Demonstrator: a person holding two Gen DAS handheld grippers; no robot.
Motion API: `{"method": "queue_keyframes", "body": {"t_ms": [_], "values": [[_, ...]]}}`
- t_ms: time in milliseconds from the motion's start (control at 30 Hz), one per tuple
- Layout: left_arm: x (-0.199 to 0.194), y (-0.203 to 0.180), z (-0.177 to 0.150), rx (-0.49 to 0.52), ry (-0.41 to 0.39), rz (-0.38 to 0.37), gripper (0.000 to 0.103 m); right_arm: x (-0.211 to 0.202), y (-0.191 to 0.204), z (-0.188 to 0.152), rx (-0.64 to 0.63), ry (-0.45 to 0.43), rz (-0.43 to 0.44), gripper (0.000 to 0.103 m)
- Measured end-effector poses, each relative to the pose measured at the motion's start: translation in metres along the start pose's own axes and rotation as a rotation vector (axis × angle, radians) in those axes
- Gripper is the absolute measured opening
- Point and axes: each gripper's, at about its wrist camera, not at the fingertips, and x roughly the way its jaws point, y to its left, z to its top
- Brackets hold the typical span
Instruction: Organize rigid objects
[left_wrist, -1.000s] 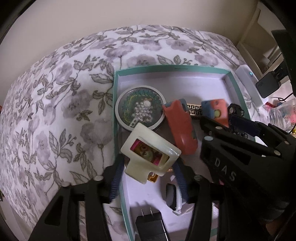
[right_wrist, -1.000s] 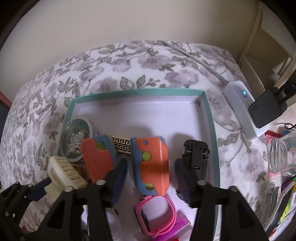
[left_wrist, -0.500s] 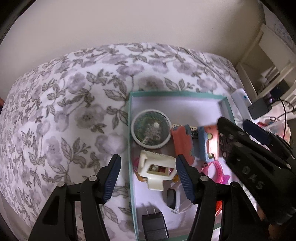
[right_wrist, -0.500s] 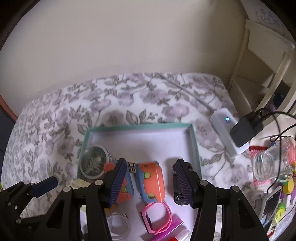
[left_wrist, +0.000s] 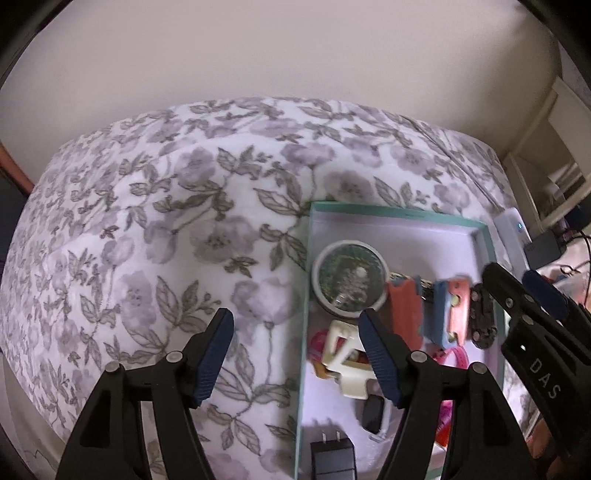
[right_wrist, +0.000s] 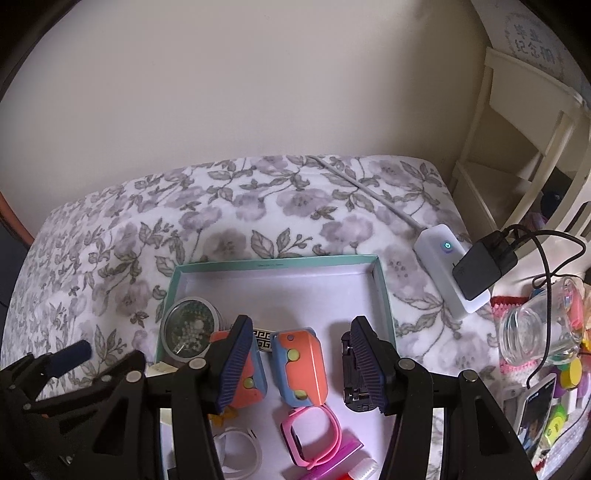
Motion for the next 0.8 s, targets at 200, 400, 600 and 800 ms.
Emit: {"method": "queue_keyframes", "body": {"t_ms": [200, 400, 600, 800], "values": [[0.001, 0.020, 0.002, -0.075, -0.036, 0.085, 0.089, 0.007, -0.002, -0.001, 0.012, 0.004, -0.006, 0.082], [0.003, 0.034, 0.002, -0.132, -0.041, 0.100, 0.098, 0.012, -0.001, -0.001, 0.011, 0.006, 0.005, 0.093], [0.008, 0.041, 0.002, -0.164, -0.026, 0.105, 0.098, 0.015, 0.004, -0.002, -0.002, 0.004, 0.007, 0.102], [0.012, 0.046, 0.002, -0.180, -0.014, 0.081, 0.098, 0.019, 0.006, -0.003, -0.006, 0.016, 0.006, 0.102]]}}
